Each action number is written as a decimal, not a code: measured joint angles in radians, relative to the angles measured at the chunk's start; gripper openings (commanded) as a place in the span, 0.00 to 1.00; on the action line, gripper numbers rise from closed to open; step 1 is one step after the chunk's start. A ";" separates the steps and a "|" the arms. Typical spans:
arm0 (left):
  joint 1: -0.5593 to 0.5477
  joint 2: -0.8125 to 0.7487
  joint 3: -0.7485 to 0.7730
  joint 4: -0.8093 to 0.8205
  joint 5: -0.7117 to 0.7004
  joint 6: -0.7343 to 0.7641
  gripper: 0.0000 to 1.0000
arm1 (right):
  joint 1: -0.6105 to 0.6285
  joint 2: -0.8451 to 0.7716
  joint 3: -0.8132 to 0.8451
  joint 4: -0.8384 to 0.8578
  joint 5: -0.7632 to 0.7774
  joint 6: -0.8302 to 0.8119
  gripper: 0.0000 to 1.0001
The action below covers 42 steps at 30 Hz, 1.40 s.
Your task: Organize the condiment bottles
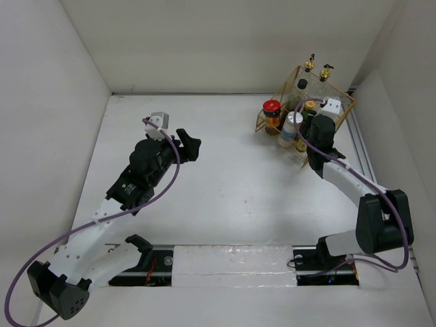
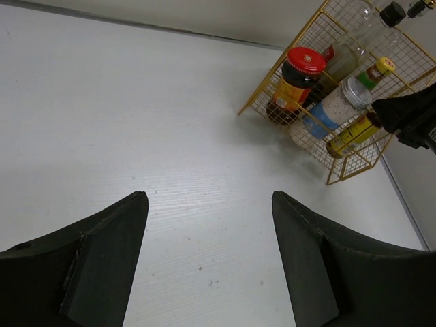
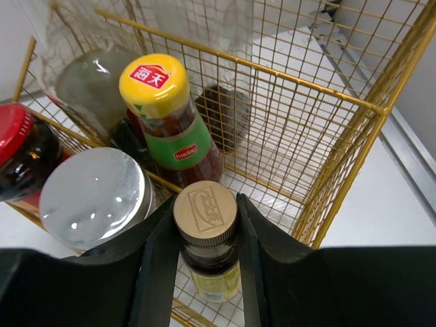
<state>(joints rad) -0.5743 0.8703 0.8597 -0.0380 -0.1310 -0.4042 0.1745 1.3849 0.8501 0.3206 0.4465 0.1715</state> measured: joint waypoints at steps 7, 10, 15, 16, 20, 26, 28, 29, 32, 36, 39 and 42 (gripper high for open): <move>0.000 0.011 0.000 0.000 0.000 0.001 0.69 | 0.027 0.018 -0.015 0.009 0.046 -0.022 0.27; 0.000 0.011 0.000 0.001 0.000 0.001 0.69 | 0.036 0.018 -0.022 0.021 0.055 -0.022 0.34; 0.000 0.011 0.000 0.000 0.000 0.003 0.70 | 0.049 0.021 -0.049 0.030 0.061 -0.013 0.39; 0.000 0.011 0.000 0.000 0.000 0.004 0.70 | 0.050 0.023 -0.049 0.029 0.063 -0.010 0.40; 0.000 0.011 0.000 0.000 0.000 0.006 0.71 | 0.060 0.024 -0.049 0.031 0.065 0.007 0.55; 0.000 0.011 0.000 0.000 0.000 0.007 0.76 | 0.063 -0.022 -0.049 0.019 0.071 0.020 0.66; 0.000 0.011 0.001 0.000 0.000 0.009 0.81 | 0.063 -0.060 -0.048 0.005 0.074 0.027 0.72; 0.000 0.009 0.001 0.000 0.000 0.011 0.86 | 0.063 -0.083 -0.047 -0.006 0.076 0.032 0.75; 0.000 -0.001 0.002 -0.002 0.003 0.019 0.94 | 0.063 -0.165 -0.046 -0.042 0.077 0.040 0.87; 0.000 -0.015 0.005 -0.004 0.007 0.026 1.00 | 0.076 -0.292 -0.044 -0.082 0.036 0.045 1.00; 0.000 -0.029 0.006 -0.005 0.007 0.029 1.00 | 0.119 -0.394 -0.038 -0.106 -0.028 0.045 1.00; 0.000 -0.057 0.006 -0.005 -0.002 0.029 1.00 | 0.168 -0.475 -0.034 -0.130 -0.125 0.040 1.00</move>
<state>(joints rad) -0.5743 0.8135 0.8658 -0.0433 -0.1326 -0.3748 0.3428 0.9100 0.8165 0.1902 0.3214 0.2111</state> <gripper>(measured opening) 0.994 0.998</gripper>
